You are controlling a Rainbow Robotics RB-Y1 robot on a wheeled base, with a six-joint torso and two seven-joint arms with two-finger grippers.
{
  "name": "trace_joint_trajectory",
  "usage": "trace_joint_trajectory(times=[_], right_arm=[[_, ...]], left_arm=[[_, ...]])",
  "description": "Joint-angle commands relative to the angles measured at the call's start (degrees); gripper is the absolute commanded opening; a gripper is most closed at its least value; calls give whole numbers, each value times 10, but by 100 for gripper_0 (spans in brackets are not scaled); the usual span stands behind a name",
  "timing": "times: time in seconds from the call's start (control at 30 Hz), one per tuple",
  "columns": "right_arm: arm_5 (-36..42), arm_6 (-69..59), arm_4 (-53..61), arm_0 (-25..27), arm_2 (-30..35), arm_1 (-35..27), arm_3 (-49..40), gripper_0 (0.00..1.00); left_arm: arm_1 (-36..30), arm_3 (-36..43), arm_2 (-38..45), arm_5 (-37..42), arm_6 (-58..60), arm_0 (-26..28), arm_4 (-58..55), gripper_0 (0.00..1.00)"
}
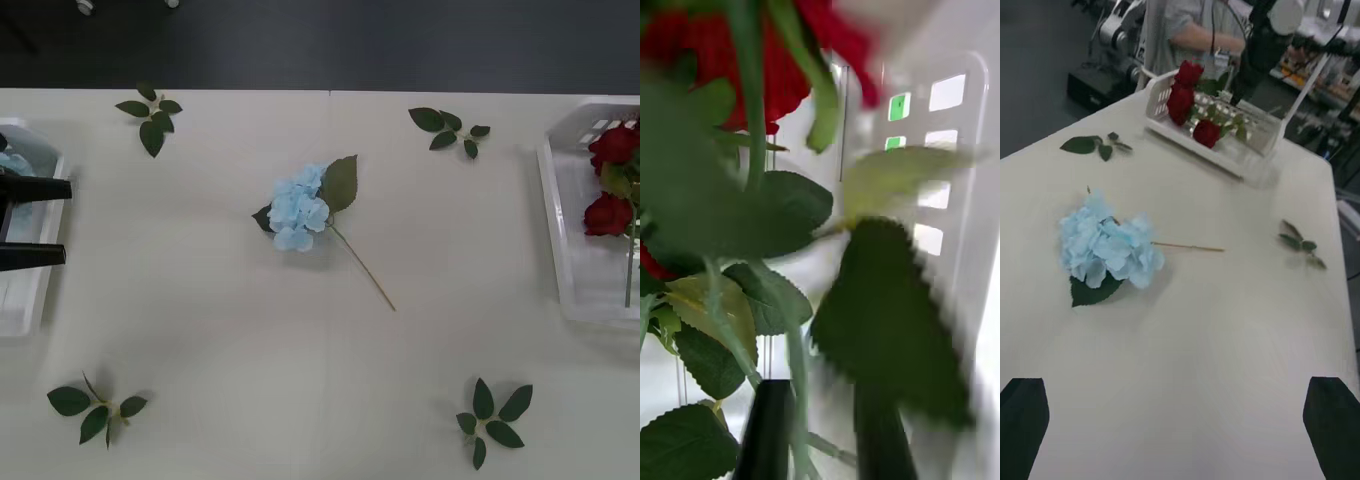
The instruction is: Put the red flowers into the right box and the blue flowers into the left box
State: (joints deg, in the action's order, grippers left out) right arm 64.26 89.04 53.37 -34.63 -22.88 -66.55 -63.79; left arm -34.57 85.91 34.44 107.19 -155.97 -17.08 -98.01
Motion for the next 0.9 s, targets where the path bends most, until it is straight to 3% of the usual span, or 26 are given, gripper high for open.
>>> trace_joint_trajectory(times=[0.03, 0.4, 0.7, 0.9], right_arm=[[-2, -16, -2, -9, 5, -6, -2, 79], [14, -19, 5, -8, 19, -3, -34, 79], [202, -25, 17, -8, 140, 11, -155, 79], [303, -77, 20, -9, 195, 60, -281, 79]], left_arm=[[0, 73, 7, 3, 10, -1, 23, 100], [1, 97, -5, 11, 10, -1, 30, 100], [1, 96, -5, 12, 10, 0, 30, 100], [1, 96, -5, 12, 10, 1, 28, 100]])
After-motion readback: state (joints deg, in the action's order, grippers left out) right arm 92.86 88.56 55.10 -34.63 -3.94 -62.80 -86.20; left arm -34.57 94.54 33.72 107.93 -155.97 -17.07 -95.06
